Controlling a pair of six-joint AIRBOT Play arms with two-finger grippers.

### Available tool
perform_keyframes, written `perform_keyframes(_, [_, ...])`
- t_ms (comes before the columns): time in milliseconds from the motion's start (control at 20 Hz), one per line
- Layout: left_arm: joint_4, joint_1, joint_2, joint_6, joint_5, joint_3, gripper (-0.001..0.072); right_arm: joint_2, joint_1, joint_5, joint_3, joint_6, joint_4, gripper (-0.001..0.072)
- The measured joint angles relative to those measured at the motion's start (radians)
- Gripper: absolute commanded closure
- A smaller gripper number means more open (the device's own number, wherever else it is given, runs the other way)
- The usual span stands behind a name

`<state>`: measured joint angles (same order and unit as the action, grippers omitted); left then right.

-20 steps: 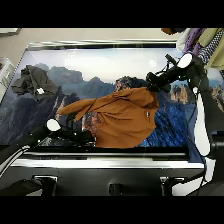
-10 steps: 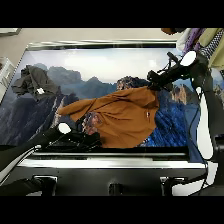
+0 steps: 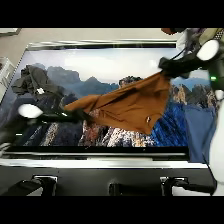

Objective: Fold the clothes and pants, and hang the long-sleeved shirts on hangers.

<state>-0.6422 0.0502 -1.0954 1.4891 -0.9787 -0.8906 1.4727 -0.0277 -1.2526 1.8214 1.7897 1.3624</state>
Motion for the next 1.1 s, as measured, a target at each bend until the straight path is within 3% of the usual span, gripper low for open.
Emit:
perform_keyframes(350, [-0.072,-0.285,0.402,0.019,-0.139,-0.311,0.0689,-0.433,0.000,0.118,0.000,0.045,0.176,0.0684])
perform_keyframes(650, [-0.256,-0.417,0.648,0.174,-0.109,-0.398,0.0689,-0.705,0.000,0.278,0.001,0.168,0.304,0.0684])
perform_keyframes(900, [-0.372,-0.460,0.625,0.254,-0.068,-0.397,0.0689,-0.643,0.000,0.330,0.001,0.290,0.316,0.0683])
perform_keyframes(1100, [-0.402,-0.469,0.456,0.239,-0.086,-0.351,0.0689,-0.383,0.000,0.309,0.000,0.317,0.160,0.0683])
